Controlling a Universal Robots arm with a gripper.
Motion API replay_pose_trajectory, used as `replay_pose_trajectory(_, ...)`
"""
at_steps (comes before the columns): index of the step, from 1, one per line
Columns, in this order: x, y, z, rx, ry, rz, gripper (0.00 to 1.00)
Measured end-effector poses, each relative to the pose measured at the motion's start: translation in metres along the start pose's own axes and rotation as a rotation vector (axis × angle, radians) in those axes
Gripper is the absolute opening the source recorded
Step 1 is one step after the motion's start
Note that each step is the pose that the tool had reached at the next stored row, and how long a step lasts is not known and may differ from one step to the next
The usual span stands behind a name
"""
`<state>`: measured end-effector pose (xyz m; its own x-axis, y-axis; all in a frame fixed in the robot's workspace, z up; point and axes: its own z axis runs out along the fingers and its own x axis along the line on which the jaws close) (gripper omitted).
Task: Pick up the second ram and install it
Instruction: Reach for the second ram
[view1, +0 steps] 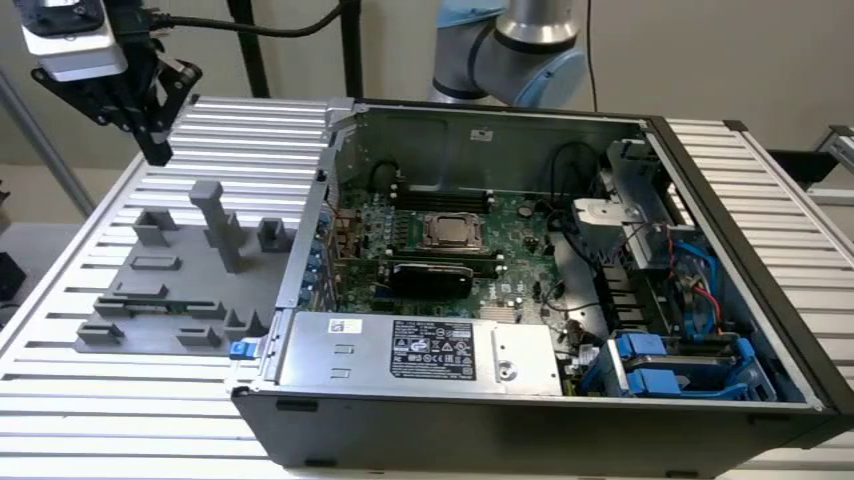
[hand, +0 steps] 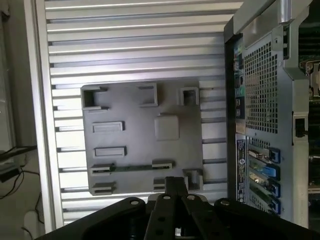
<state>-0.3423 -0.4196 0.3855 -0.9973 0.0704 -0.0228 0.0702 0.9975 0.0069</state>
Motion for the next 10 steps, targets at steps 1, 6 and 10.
replay_pose_trajectory(1, 0.004, -0.0007, 0.0008, 0.0005, 0.0, 0.0, 0.0)
replay_pose_trajectory(6, 0.027, -0.0031, 0.0061, 0.0017, 0.0001, 0.0, 0.0)
replay_pose_trajectory(10, 0.045, -0.0046, 0.0117, 0.0019, 0.0001, 0.0, 0.0)
